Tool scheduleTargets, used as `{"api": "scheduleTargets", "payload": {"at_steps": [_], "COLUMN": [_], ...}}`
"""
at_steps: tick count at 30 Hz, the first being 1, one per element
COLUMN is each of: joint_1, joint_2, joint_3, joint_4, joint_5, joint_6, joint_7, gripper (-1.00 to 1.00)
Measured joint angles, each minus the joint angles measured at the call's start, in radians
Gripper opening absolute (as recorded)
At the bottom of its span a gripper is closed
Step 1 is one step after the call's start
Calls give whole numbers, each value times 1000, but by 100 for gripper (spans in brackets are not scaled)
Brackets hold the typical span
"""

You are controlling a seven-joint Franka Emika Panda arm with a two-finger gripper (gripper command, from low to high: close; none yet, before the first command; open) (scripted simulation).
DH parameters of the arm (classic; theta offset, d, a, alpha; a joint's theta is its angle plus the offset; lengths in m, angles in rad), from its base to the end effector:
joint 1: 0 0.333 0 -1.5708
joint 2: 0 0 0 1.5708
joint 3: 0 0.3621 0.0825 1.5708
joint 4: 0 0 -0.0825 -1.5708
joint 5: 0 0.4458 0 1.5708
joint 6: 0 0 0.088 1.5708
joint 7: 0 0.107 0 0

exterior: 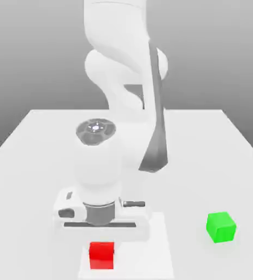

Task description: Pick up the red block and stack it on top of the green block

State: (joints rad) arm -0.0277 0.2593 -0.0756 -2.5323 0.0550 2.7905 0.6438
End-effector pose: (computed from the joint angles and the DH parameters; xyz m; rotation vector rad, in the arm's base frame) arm 0.4878 -0.0551 0.1647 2.8955 -1.2178 0.0004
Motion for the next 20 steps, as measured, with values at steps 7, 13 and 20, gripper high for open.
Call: {"api": "scheduleTargets", "payload": {"at_steps": [7,13,20], "joint_1": [146,421,435], "joint_2": [-157,-206,-58], "joint_3": [124,256,223], "joint_4": [-47,-84,-79], "joint_5": [-36,-72,-146], "joint_6": [-110,-122,18], "joint_7": [59,132,189], "gripper": [-100,-100,100]}}
